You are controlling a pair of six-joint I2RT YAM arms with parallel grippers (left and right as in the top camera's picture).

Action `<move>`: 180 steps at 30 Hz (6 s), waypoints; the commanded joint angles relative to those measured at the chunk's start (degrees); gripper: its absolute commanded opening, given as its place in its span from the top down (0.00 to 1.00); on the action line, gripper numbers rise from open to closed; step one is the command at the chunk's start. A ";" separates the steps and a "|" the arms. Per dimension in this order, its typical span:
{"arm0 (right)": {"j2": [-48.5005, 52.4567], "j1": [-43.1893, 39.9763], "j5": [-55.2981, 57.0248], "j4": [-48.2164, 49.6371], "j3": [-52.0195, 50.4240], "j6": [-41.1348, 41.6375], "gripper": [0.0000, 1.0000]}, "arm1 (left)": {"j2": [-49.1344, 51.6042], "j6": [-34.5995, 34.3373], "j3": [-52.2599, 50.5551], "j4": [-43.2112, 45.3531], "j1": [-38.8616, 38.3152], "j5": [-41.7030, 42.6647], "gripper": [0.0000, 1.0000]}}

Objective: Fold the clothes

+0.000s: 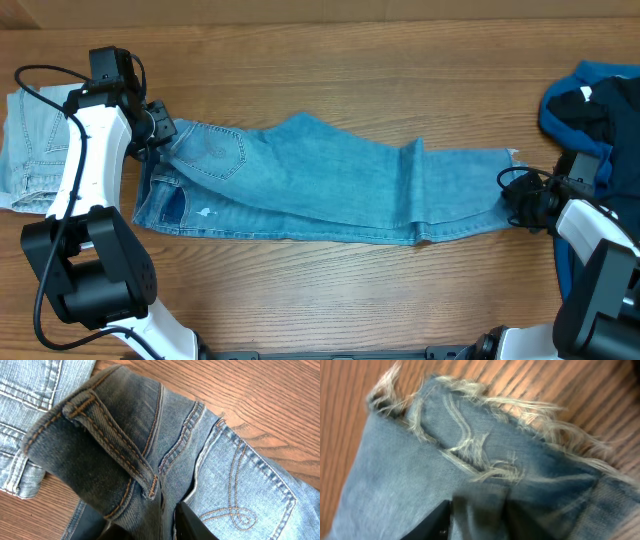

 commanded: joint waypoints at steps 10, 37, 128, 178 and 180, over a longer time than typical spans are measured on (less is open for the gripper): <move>2.86 0.90 -1.40 -10.78 12.13 -0.39 0.96 | -0.31 -0.74 0.07 0.70 0.31 0.50 0.96; 4.72 1.07 2.03 -12.94 37.90 11.34 0.96 | -0.33 -7.45 16.72 4.79 0.31 6.25 0.96; 42.18 11.93 7.63 -77.37 120.80 -10.62 0.14 | 20.65 -4.11 64.02 -43.32 -0.94 1.88 0.96; 9.22 12.04 10.86 -18.86 11.47 -12.24 0.96 | 3.74 -7.54 -26.80 15.23 -5.60 -8.74 0.96; 9.22 12.04 10.88 -19.08 11.02 -12.24 0.96 | 3.65 -7.54 -26.80 15.54 -5.60 -8.76 0.96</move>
